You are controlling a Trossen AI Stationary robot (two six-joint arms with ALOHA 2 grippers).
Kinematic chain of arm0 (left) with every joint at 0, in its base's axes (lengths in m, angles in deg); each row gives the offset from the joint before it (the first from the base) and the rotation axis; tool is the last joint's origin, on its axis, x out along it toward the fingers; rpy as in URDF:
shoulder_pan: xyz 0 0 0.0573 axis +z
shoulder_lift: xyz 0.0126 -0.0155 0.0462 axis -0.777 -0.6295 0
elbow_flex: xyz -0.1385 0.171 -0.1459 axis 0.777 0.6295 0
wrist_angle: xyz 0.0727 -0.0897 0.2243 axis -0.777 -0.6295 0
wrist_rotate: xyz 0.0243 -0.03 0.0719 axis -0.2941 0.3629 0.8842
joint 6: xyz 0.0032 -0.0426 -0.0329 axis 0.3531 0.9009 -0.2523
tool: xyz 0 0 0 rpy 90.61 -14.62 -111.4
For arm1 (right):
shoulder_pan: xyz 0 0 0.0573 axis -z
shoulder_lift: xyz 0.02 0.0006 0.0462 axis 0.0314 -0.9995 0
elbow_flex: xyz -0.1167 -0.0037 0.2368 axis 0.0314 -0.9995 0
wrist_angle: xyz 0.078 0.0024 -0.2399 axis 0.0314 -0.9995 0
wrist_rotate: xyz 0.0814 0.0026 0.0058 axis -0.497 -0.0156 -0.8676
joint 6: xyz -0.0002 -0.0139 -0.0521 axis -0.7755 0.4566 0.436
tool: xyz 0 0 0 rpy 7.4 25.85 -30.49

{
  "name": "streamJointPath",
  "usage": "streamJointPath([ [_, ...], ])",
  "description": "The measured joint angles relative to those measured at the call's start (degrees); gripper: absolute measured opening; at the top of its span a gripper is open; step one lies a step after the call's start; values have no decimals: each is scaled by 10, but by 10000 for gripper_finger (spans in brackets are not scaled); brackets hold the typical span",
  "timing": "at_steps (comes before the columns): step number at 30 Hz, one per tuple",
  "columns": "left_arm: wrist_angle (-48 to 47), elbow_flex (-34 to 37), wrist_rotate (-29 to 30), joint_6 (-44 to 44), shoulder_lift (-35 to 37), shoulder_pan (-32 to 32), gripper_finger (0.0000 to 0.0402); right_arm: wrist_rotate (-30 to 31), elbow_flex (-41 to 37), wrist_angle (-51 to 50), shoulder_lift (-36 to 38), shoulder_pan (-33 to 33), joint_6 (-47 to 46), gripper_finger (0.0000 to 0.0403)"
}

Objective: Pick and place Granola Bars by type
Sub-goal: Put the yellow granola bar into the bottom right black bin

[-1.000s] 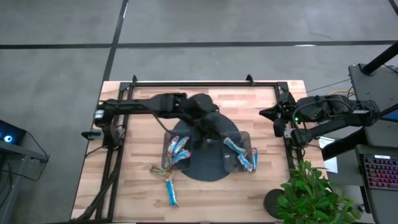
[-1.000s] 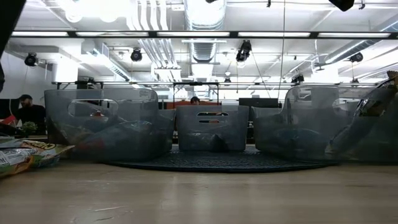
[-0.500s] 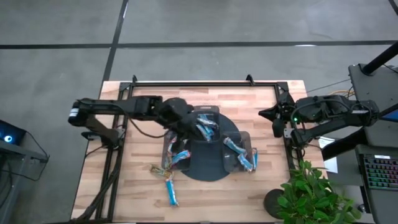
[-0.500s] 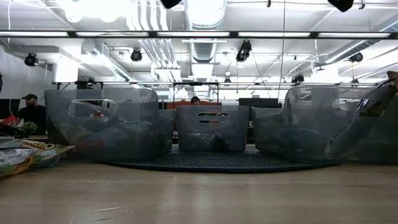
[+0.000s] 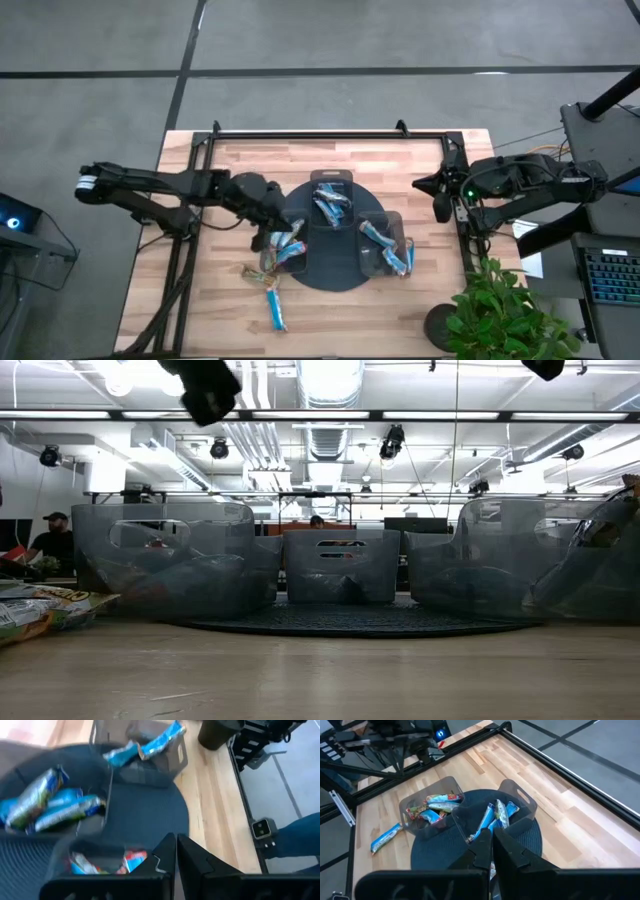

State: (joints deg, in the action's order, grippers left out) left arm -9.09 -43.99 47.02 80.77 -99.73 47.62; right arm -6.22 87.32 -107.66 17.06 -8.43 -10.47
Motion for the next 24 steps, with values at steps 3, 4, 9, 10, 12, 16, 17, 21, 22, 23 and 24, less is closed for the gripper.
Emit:
streamJointPath([
  [3,2,20,0,15,24,-8,0,0,0,1,0,0,0,9],
  [4,1,23,0,19,30,-12,0,0,0,1,0,0,-1,8],
  [9,-7,24,3,24,58,-25,0,0,0,1,0,0,-1,8],
  [10,-14,23,3,24,63,-28,0,0,0,1,0,0,-1,8],
  [12,-31,21,3,25,71,-35,0,0,0,2,-1,0,-2,8],
  [16,-90,16,3,27,89,-58,0,0,0,2,-2,0,-2,8],
  [17,-104,13,3,27,93,-63,0,0,0,2,-2,0,-2,8],
  [21,-133,8,11,41,98,-73,0,0,0,2,-3,0,-2,8],
  [22,-133,7,12,42,99,-74,0,0,0,2,-3,0,-2,8],
  [23,-135,6,14,43,101,-75,0,0,0,2,-3,0,-2,8],
  [24,-136,6,17,43,102,-75,0,-1,0,2,-3,0,-1,8],
])
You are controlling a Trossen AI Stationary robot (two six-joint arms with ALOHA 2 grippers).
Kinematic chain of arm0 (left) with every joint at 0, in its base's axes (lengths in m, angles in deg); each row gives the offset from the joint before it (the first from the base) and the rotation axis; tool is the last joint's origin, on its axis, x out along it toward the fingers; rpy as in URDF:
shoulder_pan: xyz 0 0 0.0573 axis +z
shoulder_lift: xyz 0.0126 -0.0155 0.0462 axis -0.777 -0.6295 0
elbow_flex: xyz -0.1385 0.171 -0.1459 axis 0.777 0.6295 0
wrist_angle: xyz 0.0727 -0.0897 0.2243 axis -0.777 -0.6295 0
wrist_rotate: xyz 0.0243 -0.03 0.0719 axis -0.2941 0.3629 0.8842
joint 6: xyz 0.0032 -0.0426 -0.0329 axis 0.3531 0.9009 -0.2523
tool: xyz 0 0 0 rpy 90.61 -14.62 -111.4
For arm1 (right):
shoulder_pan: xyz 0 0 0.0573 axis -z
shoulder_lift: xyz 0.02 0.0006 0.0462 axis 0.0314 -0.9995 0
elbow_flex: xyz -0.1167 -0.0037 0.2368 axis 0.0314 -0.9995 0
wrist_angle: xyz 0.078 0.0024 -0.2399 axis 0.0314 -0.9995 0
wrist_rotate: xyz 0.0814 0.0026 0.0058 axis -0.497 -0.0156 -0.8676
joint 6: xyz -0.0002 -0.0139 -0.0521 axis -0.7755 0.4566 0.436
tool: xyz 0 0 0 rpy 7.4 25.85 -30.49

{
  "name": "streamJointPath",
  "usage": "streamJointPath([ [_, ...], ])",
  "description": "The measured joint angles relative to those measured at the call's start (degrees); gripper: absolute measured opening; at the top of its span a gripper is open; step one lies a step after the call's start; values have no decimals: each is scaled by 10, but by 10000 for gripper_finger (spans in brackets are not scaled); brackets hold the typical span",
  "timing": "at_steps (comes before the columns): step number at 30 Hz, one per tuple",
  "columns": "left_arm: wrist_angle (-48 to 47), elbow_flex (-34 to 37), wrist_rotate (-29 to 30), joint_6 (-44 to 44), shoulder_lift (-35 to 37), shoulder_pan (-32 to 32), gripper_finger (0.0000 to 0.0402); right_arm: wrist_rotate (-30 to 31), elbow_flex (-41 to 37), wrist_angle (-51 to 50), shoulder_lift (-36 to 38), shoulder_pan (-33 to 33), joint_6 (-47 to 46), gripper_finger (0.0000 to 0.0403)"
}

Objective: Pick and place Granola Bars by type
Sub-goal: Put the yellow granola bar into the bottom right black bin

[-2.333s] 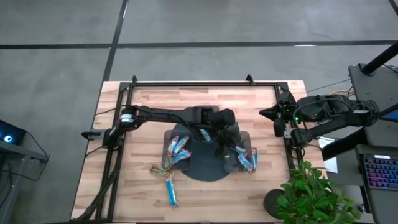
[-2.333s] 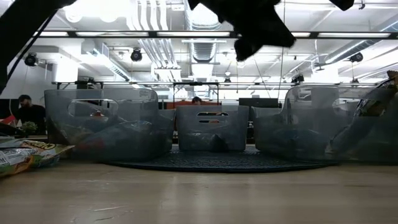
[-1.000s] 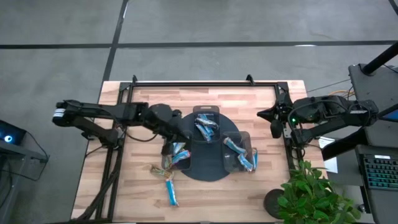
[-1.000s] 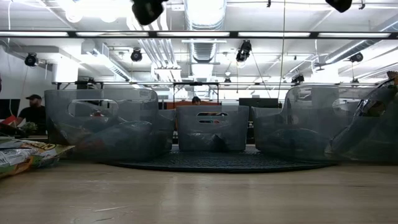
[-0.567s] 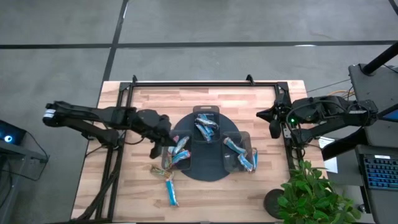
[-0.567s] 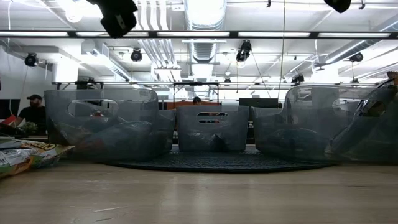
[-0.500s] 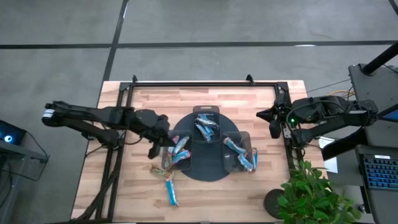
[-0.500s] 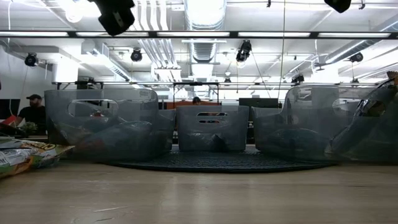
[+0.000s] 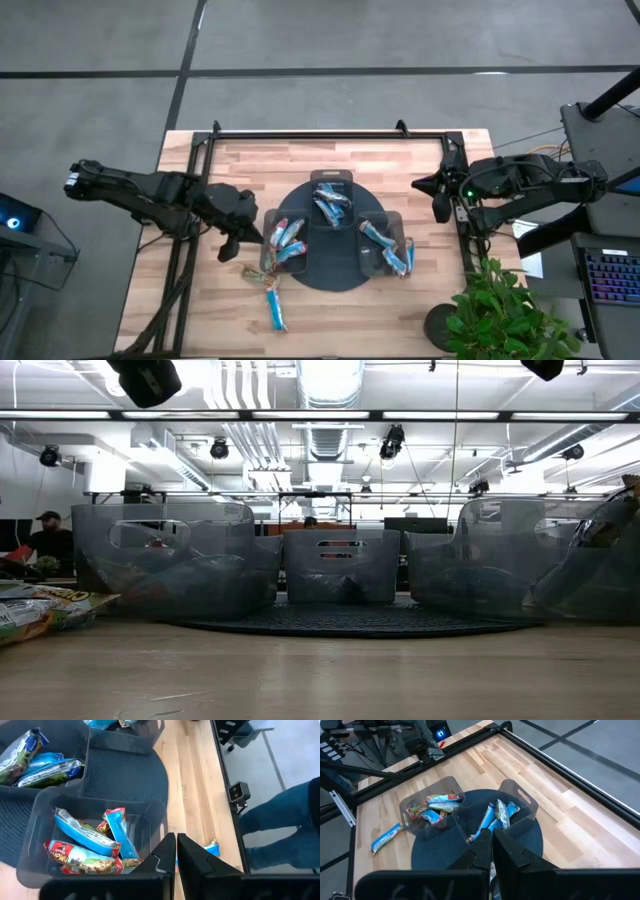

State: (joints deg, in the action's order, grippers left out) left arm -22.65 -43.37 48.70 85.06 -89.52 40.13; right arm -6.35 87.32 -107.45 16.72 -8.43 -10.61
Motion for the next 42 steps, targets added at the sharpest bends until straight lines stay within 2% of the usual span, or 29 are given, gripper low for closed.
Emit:
streamJointPath([
  [4,-20,0,27,-3,6,0,0,-13,0,-10,0,0,2,8],
  [7,-29,0,49,-4,13,0,0,-18,0,-53,0,0,-11,8],
  [15,-28,0,65,2,24,0,0,-62,2,-219,0,0,-119,8],
  [24,-29,0,92,3,24,0,0,-86,0,-299,-6,0,-226,8],
  [35,-29,0,111,3,24,0,0,-170,-71,-297,-59,0,-206,9],
  [42,-29,0,112,11,25,0,0,-205,-146,-215,-68,0,-241,10],
])
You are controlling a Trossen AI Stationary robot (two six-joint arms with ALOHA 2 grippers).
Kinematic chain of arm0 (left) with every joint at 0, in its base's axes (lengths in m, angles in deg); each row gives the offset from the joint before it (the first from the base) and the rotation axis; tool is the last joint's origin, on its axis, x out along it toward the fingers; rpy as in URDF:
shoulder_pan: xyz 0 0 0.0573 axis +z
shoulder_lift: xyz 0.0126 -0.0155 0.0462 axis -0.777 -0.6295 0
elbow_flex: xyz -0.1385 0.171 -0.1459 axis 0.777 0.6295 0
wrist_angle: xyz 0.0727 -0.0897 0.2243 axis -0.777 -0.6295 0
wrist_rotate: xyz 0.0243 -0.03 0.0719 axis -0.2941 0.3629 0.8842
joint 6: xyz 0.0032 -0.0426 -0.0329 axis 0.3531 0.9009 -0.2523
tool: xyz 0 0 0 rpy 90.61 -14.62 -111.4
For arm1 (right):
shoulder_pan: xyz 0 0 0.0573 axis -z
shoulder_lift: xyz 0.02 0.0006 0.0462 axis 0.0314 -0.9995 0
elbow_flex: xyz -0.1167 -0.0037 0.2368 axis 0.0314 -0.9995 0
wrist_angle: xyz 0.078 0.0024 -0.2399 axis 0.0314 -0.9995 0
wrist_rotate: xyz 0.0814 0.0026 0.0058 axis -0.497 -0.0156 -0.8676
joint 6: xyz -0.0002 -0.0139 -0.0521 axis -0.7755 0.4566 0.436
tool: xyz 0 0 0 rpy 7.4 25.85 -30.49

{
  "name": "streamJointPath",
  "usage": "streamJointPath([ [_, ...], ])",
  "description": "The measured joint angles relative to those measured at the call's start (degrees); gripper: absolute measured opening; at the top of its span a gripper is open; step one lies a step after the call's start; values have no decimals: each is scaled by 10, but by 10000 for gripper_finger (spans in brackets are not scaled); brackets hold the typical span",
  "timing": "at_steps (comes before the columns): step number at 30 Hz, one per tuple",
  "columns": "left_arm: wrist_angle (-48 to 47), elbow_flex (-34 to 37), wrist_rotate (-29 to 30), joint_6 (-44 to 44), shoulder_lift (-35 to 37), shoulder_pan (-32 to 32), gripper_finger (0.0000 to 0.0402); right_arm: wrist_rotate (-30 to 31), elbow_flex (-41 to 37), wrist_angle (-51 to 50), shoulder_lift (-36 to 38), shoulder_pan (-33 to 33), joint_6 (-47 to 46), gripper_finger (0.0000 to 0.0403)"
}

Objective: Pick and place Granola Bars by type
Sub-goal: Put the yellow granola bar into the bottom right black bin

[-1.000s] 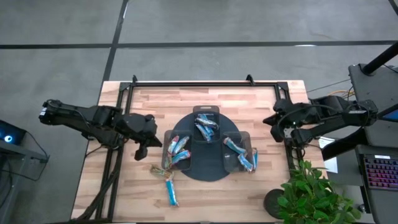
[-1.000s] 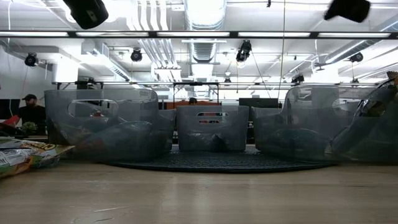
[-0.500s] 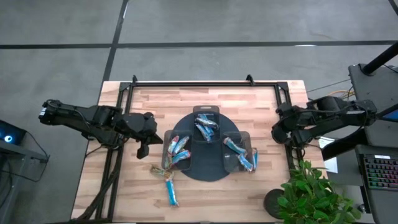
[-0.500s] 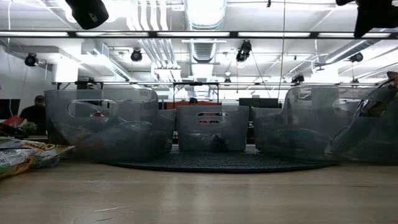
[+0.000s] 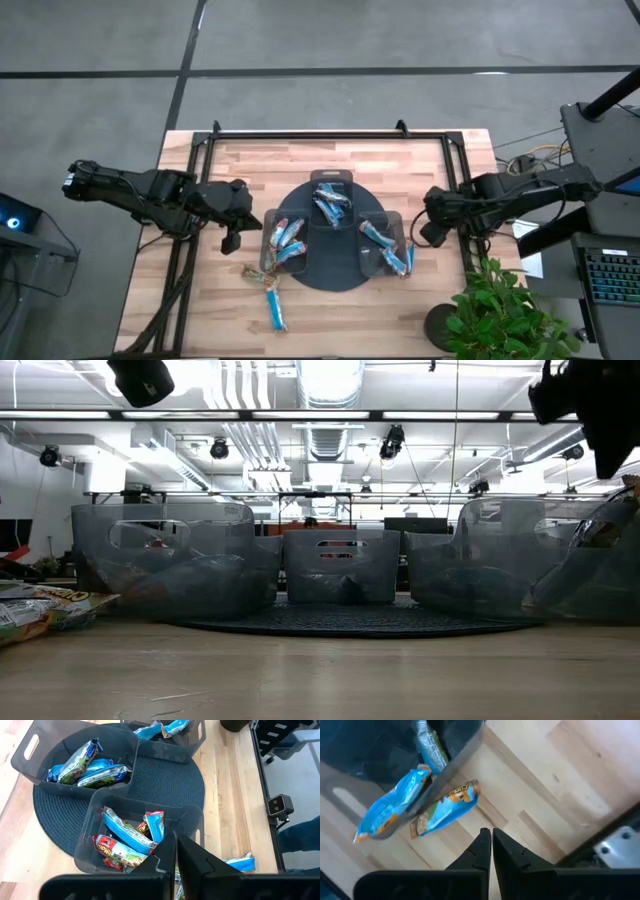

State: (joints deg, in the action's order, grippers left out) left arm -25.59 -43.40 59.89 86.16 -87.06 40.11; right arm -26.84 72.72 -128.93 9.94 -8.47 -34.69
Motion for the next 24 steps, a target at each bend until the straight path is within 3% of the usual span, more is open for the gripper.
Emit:
streamJointPath([
  [5,0,0,0,5,0,0,0,-16,-44,41,3,0,-48,43],
  [16,0,0,4,5,0,0,0,-19,-92,95,-5,0,-100,176],
  [24,0,0,6,6,0,0,0,-19,-149,181,-17,0,-126,199],
])
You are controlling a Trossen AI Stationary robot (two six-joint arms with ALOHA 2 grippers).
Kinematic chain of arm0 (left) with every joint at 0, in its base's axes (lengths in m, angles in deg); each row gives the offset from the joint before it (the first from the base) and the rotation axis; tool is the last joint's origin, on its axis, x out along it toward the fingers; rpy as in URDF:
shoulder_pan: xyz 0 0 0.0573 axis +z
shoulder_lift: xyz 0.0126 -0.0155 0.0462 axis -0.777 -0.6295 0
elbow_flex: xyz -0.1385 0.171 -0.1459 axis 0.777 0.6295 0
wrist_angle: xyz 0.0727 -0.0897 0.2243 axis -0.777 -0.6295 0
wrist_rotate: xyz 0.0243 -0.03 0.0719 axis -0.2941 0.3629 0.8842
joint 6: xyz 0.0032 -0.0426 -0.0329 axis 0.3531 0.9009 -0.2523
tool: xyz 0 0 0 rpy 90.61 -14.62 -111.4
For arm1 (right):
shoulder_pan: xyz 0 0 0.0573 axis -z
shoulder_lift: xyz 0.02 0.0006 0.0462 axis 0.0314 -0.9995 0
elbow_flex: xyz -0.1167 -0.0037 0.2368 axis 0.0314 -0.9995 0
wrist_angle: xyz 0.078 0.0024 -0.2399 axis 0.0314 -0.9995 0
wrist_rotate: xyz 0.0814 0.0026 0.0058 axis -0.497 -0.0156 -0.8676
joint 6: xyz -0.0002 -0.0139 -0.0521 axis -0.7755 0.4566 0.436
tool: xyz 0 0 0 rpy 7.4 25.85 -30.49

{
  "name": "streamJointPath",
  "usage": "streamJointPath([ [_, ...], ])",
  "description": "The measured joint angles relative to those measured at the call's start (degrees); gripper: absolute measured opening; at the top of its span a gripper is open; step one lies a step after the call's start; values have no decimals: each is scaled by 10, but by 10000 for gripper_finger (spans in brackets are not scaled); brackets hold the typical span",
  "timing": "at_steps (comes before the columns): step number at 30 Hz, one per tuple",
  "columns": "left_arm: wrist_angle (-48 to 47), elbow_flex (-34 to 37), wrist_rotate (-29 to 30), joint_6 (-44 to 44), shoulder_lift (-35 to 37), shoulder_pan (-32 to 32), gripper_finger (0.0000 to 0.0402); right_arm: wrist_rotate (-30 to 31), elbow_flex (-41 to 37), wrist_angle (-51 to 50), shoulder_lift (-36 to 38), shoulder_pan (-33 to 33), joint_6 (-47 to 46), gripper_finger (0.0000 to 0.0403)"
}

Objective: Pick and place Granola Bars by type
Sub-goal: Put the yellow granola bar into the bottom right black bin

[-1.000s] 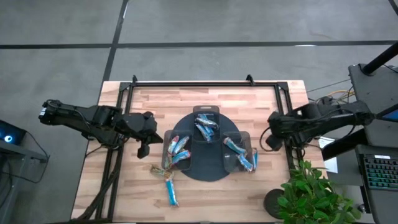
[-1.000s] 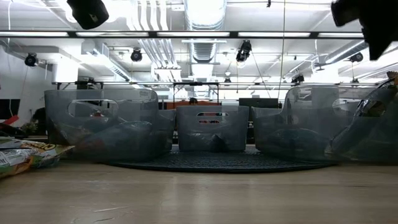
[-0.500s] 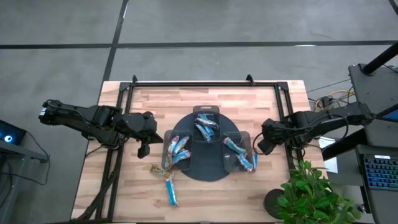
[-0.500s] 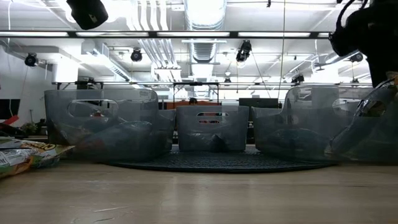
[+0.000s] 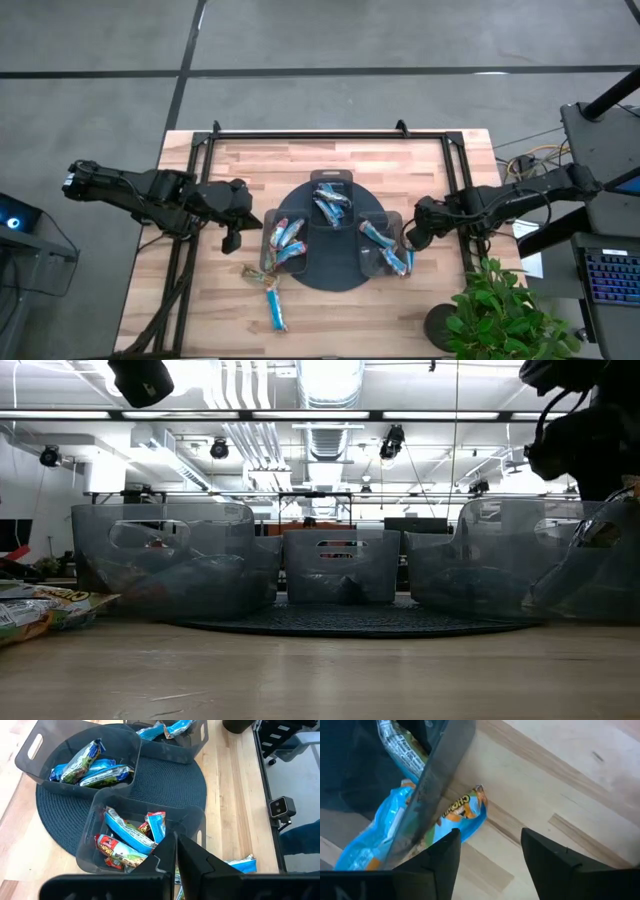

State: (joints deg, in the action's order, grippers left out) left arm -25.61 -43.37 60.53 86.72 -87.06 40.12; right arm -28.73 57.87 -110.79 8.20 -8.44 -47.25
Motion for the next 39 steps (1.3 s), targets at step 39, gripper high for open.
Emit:
streamJointPath([
  [39,0,0,13,15,-1,0,0,21,-90,198,-68,0,-80,198],
])
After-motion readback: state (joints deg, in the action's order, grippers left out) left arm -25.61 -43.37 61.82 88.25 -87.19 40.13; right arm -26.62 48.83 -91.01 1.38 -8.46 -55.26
